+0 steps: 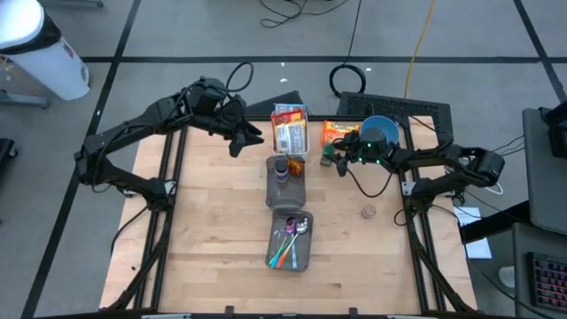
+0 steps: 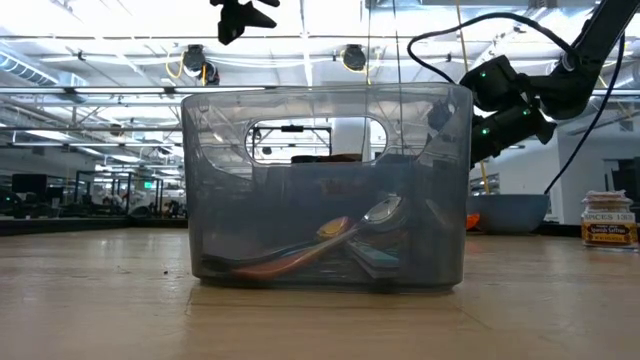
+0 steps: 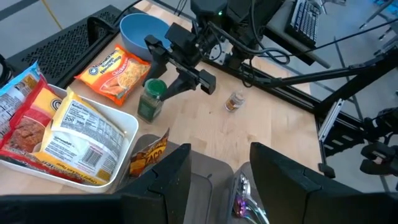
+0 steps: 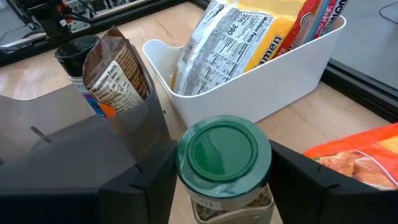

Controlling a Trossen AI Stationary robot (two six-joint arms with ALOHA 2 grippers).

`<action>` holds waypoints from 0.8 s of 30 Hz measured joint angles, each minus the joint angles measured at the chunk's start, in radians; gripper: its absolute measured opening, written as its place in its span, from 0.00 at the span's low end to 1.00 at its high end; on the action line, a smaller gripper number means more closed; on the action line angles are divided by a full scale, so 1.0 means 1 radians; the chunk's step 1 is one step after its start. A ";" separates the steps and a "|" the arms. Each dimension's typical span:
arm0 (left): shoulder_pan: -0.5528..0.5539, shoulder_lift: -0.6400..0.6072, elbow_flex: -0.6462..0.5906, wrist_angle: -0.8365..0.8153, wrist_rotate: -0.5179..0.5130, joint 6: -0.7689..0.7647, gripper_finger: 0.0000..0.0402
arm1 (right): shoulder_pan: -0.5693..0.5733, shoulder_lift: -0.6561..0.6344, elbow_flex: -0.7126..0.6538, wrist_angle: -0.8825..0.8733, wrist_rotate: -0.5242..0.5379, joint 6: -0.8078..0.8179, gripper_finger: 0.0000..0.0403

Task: Pick & Place Food Item
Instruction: Put the green seasoning bottle into the top black bin

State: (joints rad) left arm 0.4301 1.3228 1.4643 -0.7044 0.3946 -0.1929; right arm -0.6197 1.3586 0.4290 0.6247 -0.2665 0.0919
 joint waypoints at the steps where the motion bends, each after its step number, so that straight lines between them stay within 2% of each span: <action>1: 0.000 0.000 0.000 0.000 0.000 0.000 0.42 | 0.000 0.000 0.000 0.000 0.000 -0.001 0.50; 13: 0.000 0.000 0.000 0.000 0.000 0.004 0.42 | 0.000 -0.032 0.021 0.012 0.001 0.068 0.50; 18: 0.001 0.000 0.000 -0.011 0.000 0.016 0.42 | 0.000 -0.091 0.123 -0.157 0.000 0.037 0.50; 24: 0.001 0.000 0.000 -0.096 0.001 0.073 0.42 | 0.042 -0.147 0.343 -0.409 0.000 -0.049 0.50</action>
State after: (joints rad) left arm 0.4309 1.3228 1.4643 -0.8003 0.3952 -0.1201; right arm -0.5781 1.2112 0.7718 0.2156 -0.2662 0.0428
